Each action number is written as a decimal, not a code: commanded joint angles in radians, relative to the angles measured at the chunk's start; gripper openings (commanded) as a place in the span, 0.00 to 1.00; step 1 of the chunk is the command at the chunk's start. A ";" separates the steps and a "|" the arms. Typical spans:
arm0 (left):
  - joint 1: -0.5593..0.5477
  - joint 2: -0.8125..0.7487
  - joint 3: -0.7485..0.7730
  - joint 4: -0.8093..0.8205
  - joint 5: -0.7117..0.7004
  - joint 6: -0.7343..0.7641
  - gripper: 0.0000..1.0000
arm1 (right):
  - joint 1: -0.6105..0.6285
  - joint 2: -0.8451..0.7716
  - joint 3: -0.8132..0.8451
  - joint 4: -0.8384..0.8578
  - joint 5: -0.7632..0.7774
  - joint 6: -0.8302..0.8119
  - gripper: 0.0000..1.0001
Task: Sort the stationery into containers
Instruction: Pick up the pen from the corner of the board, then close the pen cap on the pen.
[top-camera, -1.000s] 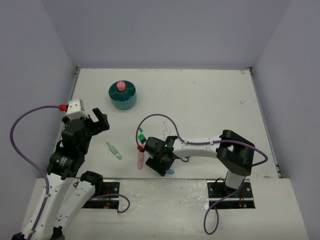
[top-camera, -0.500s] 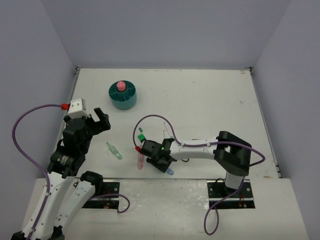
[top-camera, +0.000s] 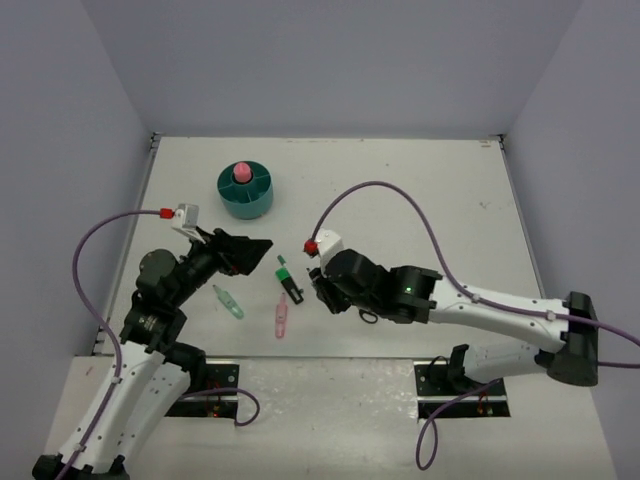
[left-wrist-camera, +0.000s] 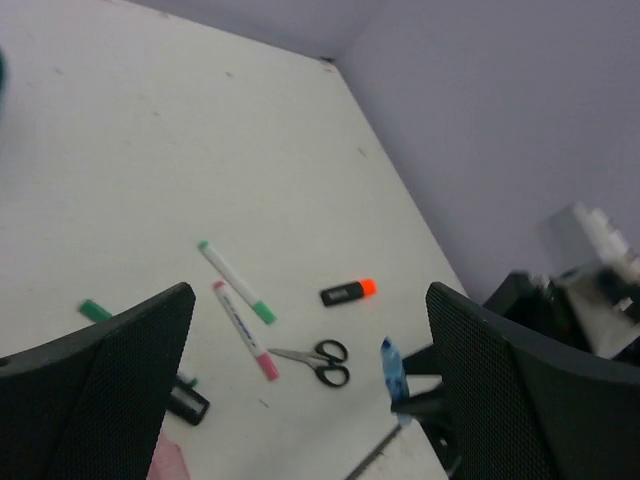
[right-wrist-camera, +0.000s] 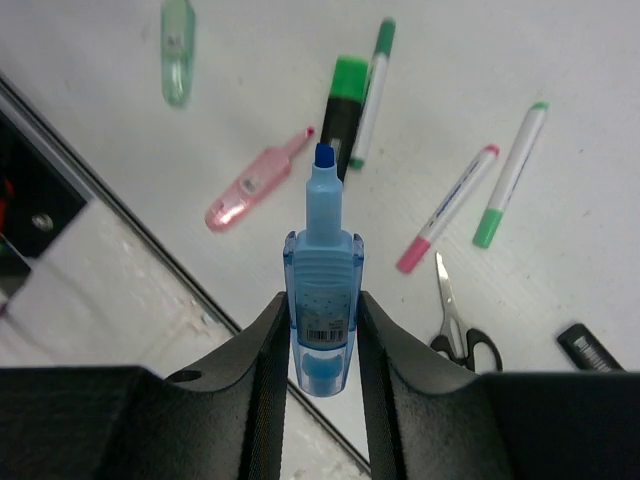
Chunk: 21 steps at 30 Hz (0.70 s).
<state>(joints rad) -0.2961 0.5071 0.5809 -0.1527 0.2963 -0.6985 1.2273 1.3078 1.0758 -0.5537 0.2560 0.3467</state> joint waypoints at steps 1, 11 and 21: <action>-0.025 0.068 -0.174 0.599 0.379 -0.301 0.98 | -0.010 -0.120 0.012 0.089 0.133 0.065 0.00; -0.299 0.280 -0.165 0.778 0.201 -0.200 0.84 | -0.009 -0.136 0.064 0.066 0.170 0.083 0.00; -0.307 0.398 -0.164 0.833 0.155 -0.226 0.54 | -0.008 -0.136 0.085 0.084 0.102 0.071 0.00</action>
<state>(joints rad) -0.5968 0.8685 0.3870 0.5810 0.4812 -0.9068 1.2156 1.1786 1.1177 -0.5068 0.3760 0.4080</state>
